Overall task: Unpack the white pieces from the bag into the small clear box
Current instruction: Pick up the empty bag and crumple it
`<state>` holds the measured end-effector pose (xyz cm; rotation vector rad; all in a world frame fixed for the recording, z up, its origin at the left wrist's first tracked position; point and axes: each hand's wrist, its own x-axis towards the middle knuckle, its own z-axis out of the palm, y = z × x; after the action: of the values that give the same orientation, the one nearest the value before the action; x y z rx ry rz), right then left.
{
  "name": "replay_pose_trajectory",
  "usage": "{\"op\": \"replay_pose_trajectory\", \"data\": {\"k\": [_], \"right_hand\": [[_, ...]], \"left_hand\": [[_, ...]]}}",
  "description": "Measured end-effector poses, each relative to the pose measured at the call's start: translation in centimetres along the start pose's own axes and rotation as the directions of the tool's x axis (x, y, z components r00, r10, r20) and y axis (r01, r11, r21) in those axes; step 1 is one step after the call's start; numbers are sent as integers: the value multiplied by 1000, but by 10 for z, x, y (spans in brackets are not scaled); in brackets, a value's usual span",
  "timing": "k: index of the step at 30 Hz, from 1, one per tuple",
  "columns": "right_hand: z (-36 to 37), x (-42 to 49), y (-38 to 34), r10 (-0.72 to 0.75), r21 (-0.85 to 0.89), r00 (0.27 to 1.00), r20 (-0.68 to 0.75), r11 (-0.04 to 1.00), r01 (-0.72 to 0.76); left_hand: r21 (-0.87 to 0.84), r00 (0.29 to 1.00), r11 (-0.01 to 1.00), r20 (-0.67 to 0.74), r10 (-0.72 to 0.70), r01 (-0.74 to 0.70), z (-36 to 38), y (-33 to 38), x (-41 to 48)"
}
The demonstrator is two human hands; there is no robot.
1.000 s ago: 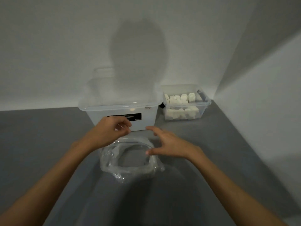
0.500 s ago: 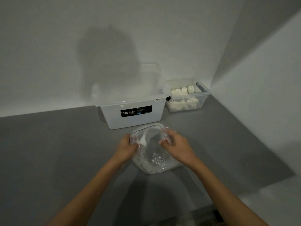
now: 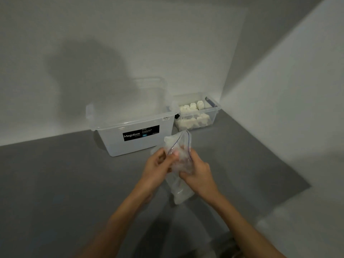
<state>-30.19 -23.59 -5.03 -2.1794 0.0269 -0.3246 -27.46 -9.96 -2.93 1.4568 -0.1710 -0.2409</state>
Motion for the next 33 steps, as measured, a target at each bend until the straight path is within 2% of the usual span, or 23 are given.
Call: {"op": "replay_pose_trajectory", "data": {"k": [2,3,5,6,8,9,11,13,16,18,20,23,25,27,28,30,31,33], "right_hand": [[-9,1,1,68,125,995,-71,990,-58],[-13,1,0,87,226,993,-83,972,-66],[-16,0,0,125,440,990,-60,894,-86],[-15,-1,0,159,541,987,-39,833,-113],[-13,-3,-2,251,653,968,27,729,-207],[-12,-4,-4,281,662,957,73,704,-257],[-12,-8,-8,329,643,924,193,669,-372],[-13,-15,-15,385,557,865,321,662,-501],[-9,-24,-14,403,463,822,403,685,-563],[-9,-30,-9,424,478,811,403,659,-581],[-12,-35,-4,417,547,830,371,624,-558],[-23,-41,7,456,651,865,210,595,-472],[-34,-46,17,496,636,862,105,633,-442],[-47,-54,25,514,591,844,154,636,-496],[-53,-60,28,515,585,824,238,600,-545],[-65,-68,34,482,655,788,384,460,-600],[-73,-72,34,454,712,795,402,391,-583],[-89,-78,33,414,825,842,346,292,-483]], "left_hand": [[165,988,985,-136,77,-54,-8,-10,7],[245,980,969,-181,83,-37,-13,-20,10],[269,980,958,-189,-54,104,-13,-32,7],[169,982,973,-127,-139,159,-12,-37,7],[-180,969,957,139,-203,226,-5,-46,7],[-316,949,909,245,-198,271,-1,-46,6],[-358,917,868,327,-229,344,6,-38,6],[-284,928,899,272,-257,332,11,-28,9],[-283,940,904,214,-266,321,22,-21,12],[-308,959,908,106,-264,284,30,-21,15],[-318,967,914,32,-254,251,38,-22,20],[-307,974,934,-72,-215,183,49,-21,27],[-293,972,950,-168,-167,113,58,-17,31],[-256,972,964,-200,-124,70,71,-10,30],[-225,975,972,-187,-118,75,79,-6,27],[-148,986,983,-114,-122,105,97,1,15],[-131,991,985,-50,-121,113,107,1,9],[-129,985,979,84,-150,160,128,-3,-4]]}}
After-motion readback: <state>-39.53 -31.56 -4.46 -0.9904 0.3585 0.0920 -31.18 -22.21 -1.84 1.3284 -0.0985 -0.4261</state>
